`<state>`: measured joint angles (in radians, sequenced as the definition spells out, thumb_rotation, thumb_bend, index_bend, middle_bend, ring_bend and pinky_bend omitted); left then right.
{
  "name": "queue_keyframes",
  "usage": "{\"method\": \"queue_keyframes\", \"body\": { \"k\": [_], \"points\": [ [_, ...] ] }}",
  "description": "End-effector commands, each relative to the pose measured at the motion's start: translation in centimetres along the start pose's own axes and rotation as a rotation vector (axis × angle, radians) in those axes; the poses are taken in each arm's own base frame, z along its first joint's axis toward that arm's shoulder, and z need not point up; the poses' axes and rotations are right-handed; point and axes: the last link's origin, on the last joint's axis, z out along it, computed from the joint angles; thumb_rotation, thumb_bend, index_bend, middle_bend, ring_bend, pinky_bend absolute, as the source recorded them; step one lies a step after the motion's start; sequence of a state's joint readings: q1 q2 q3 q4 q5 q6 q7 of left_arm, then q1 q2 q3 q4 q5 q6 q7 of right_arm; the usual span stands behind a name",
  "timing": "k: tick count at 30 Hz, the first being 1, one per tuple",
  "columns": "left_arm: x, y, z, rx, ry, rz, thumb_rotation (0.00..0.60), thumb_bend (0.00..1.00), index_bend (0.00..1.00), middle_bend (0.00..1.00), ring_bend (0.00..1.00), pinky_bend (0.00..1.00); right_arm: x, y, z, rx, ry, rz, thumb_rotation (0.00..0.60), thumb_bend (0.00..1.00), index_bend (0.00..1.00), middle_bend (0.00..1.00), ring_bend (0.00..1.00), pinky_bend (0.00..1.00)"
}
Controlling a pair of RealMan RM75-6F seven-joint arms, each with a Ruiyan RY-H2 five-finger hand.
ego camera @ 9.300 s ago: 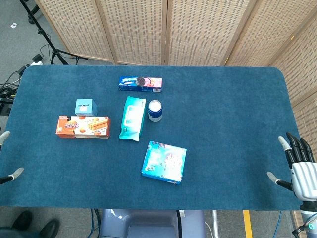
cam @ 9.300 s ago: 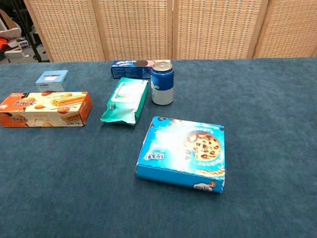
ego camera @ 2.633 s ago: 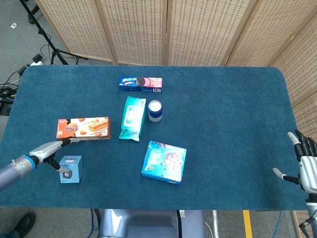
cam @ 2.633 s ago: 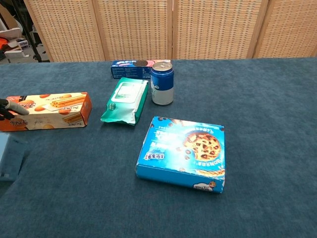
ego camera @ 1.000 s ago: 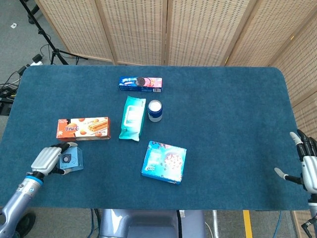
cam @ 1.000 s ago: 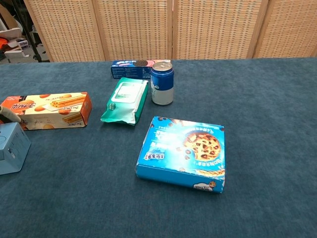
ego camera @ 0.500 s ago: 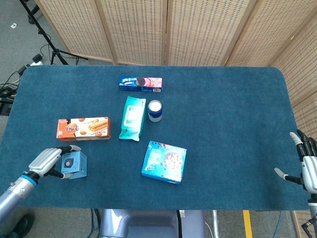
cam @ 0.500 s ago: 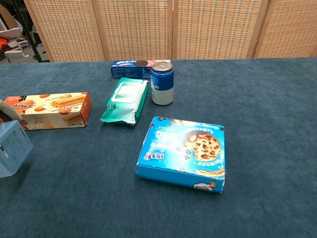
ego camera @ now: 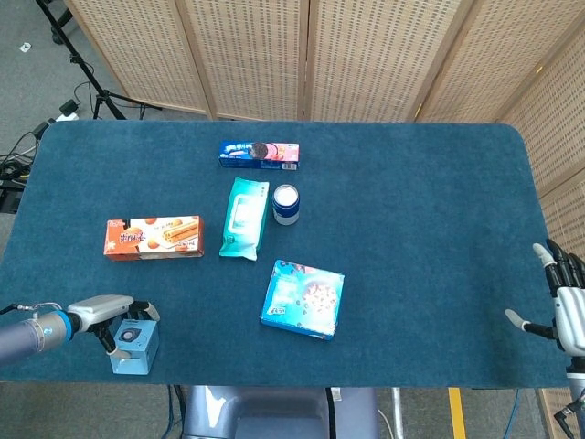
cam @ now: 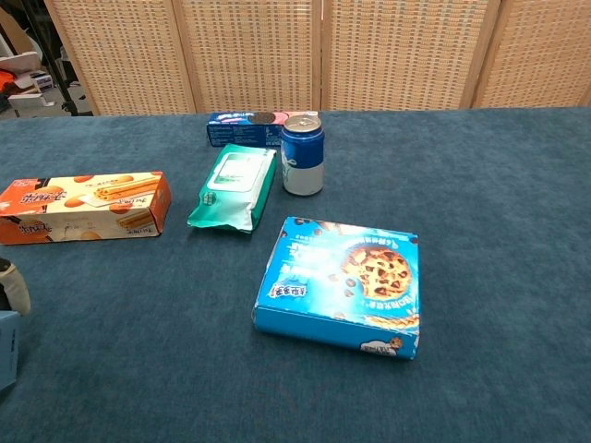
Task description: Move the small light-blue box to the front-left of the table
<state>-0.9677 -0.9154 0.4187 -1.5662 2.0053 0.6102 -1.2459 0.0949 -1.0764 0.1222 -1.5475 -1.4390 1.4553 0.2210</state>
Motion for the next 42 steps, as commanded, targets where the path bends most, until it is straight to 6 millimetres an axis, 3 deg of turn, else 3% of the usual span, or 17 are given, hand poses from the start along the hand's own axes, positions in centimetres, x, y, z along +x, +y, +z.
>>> {"method": "queue_keyframes", "body": {
  "k": [1,4,5,6,8,10,16,28,31,33,36,42],
  "points": [
    [0.4,-0.6,0.7,0.002,-0.038,-0.006,0.600,0.29,0.51,0.42,0.35,0.35,0.0,0.0,0.0,-0.001,0.000,0.000,0.600,0.00,0.00,0.00,0.00,0.00],
    [0.8,-1.4,1.0,0.019,-0.035,-0.015,0.600,0.28,0.51,0.41,0.35,0.35,0.0,0.0,0.0,-0.003,-0.001,-0.001,0.600,0.00,0.00,0.00,0.00,0.00],
    [0.8,-1.6,1.2,0.027,-0.031,-0.020,0.600,0.28,0.48,0.36,0.31,0.33,0.0,0.0,0.0,-0.002,-0.001,-0.001,0.600,0.00,0.00,0.00,0.00,0.00],
    [0.8,-1.8,1.3,0.035,-0.025,-0.028,0.600,0.27,0.43,0.29,0.25,0.29,0.0,0.0,0.0,-0.002,0.000,-0.001,0.600,0.00,0.00,0.00,0.00,0.00],
    [0.9,-2.0,1.5,0.031,-0.004,-0.039,0.600,0.25,0.13,0.05,0.04,0.08,0.0,0.0,0.0,-0.002,0.000,-0.001,0.600,0.00,0.00,0.00,0.00,0.00],
    [1.3,-2.1,1.5,0.002,0.057,-0.057,0.600,0.24,0.00,0.00,0.00,0.00,0.0,0.0,0.0,-0.003,0.000,-0.001,0.600,0.00,0.00,0.00,0.00,0.00],
    [2.1,-2.2,0.3,-0.093,0.250,-0.057,0.600,0.22,0.00,0.00,0.00,0.00,0.0,0.0,0.0,-0.003,0.000,-0.001,0.600,0.00,0.00,0.00,0.00,0.00],
    [1.9,-2.9,-1.5,-0.098,0.376,-0.048,0.600,0.20,0.00,0.00,0.00,0.00,0.1,0.0,0.0,-0.003,0.004,0.003,0.600,0.00,0.00,0.00,0.00,0.00],
    [1.9,-3.4,-2.6,-0.096,0.533,0.009,0.600,0.16,0.00,0.00,0.00,0.00,0.2,0.0,0.0,-0.002,0.008,0.002,0.600,0.00,0.00,0.00,0.00,0.00],
    [1.5,-3.9,-3.5,-0.062,0.728,0.065,0.600,0.16,0.00,0.00,0.00,0.00,0.1,0.0,0.0,0.004,0.009,0.000,0.600,0.00,0.00,0.00,0.00,0.00],
    [-0.6,-4.0,-4.0,0.055,0.985,0.128,0.600,0.16,0.00,0.00,0.00,0.00,0.0,-0.2,-0.1,0.013,0.010,-0.003,0.600,0.00,0.00,0.00,0.00,0.00],
    [-2.6,-4.3,-4.5,0.122,1.131,0.104,0.600,0.16,0.00,0.00,0.00,0.00,0.0,-0.2,-0.2,0.018,0.014,-0.002,0.600,0.00,0.00,0.00,0.00,0.00]
  ]
}}
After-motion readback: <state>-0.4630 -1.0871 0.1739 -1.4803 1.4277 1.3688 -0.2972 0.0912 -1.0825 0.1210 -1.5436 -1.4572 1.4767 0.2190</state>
